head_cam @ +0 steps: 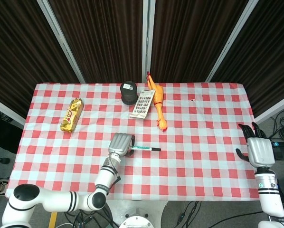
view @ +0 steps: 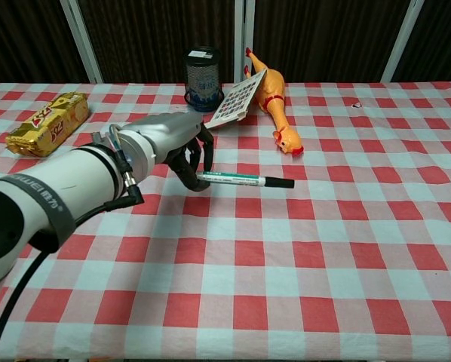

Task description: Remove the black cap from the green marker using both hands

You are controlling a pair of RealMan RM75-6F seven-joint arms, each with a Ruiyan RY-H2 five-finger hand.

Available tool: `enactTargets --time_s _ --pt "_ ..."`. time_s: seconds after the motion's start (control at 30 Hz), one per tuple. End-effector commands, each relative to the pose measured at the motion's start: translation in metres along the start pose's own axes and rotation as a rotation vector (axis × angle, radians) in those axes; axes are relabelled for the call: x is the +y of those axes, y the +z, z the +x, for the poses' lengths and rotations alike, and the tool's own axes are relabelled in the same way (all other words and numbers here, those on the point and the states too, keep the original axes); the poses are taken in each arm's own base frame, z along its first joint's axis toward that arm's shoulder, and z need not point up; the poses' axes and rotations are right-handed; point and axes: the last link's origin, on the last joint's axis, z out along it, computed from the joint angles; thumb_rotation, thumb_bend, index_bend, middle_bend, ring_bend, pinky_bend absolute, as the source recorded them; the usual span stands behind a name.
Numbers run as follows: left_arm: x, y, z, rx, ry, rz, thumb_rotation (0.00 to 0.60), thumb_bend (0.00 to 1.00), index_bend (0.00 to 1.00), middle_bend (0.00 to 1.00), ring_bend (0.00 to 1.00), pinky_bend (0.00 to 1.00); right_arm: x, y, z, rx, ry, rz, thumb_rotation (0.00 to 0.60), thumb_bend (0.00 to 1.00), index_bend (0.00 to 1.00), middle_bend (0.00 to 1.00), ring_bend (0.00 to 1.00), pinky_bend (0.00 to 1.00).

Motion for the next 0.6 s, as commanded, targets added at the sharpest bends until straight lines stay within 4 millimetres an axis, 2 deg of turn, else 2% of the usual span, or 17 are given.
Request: enactTargets --time_s 0.03,0.13,0.3,0.6 --pt "0.001 0.000 0.008 0.023 -0.039 -0.009 0.600 0.45 0.63 0.66 1.00 1.00 -0.003 0.003 -0.003 -0.008 0.003 0.013 0.600 0.16 0.14 0.19 0.00 0.20" --pt "0.003 0.000 0.016 0.042 -0.065 -0.018 0.600 0.45 0.64 0.66 1.00 1.00 -0.010 0.009 -0.008 -0.024 0.000 0.042 0.600 0.16 0.15 0.20 0.00 0.20" --pt "0.004 0.001 0.027 0.059 -0.078 -0.016 0.600 0.45 0.64 0.66 1.00 1.00 -0.034 0.023 -0.019 -0.052 0.010 0.112 0.600 0.16 0.18 0.22 0.02 0.21" --pt "0.015 0.000 0.035 0.069 -0.085 -0.022 0.600 0.45 0.64 0.66 1.00 1.00 -0.103 0.046 -0.018 -0.060 0.026 0.294 0.600 0.16 0.20 0.25 0.03 0.22"
